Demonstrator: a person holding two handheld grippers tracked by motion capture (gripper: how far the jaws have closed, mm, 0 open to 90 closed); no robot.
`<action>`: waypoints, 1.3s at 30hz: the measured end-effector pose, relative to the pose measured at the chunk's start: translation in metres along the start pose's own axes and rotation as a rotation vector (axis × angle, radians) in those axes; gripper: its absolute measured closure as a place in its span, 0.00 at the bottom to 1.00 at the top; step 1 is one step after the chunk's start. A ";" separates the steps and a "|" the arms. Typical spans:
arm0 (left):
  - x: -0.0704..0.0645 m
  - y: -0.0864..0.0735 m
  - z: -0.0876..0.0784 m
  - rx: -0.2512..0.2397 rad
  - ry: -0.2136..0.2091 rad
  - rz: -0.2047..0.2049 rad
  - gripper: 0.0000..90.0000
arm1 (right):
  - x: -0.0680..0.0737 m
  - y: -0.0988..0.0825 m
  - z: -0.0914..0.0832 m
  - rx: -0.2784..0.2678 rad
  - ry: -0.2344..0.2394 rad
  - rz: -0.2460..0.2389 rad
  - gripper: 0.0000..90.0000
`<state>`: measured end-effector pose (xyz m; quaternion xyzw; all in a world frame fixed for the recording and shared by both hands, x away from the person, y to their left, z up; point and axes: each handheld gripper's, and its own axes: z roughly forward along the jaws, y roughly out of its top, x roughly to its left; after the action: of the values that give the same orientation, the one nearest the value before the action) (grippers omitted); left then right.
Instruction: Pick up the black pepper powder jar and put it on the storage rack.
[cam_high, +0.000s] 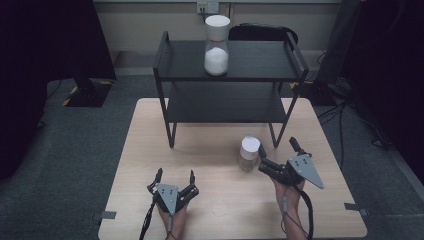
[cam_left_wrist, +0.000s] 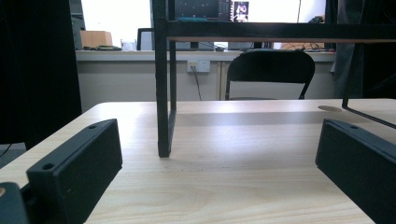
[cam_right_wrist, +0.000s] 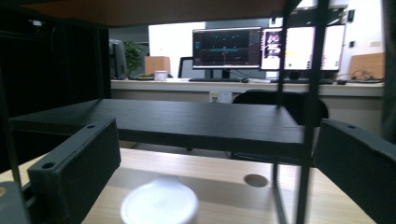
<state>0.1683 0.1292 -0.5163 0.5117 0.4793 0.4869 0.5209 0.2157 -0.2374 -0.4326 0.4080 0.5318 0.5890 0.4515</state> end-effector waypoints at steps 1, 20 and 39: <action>0.000 0.000 0.000 0.000 0.000 0.000 0.00 | 0.002 -0.001 0.003 0.003 0.002 0.000 0.00; 0.000 0.000 0.000 0.000 -0.002 0.000 0.00 | 0.030 -0.047 0.037 0.143 0.009 0.018 0.09; 0.000 0.000 0.000 0.000 -0.002 0.000 0.00 | 0.025 -0.054 0.044 0.195 0.032 0.044 0.30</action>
<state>0.1684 0.1296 -0.5163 0.5123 0.4786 0.4864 0.5215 0.2568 -0.2003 -0.4816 0.4521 0.5848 0.5506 0.3879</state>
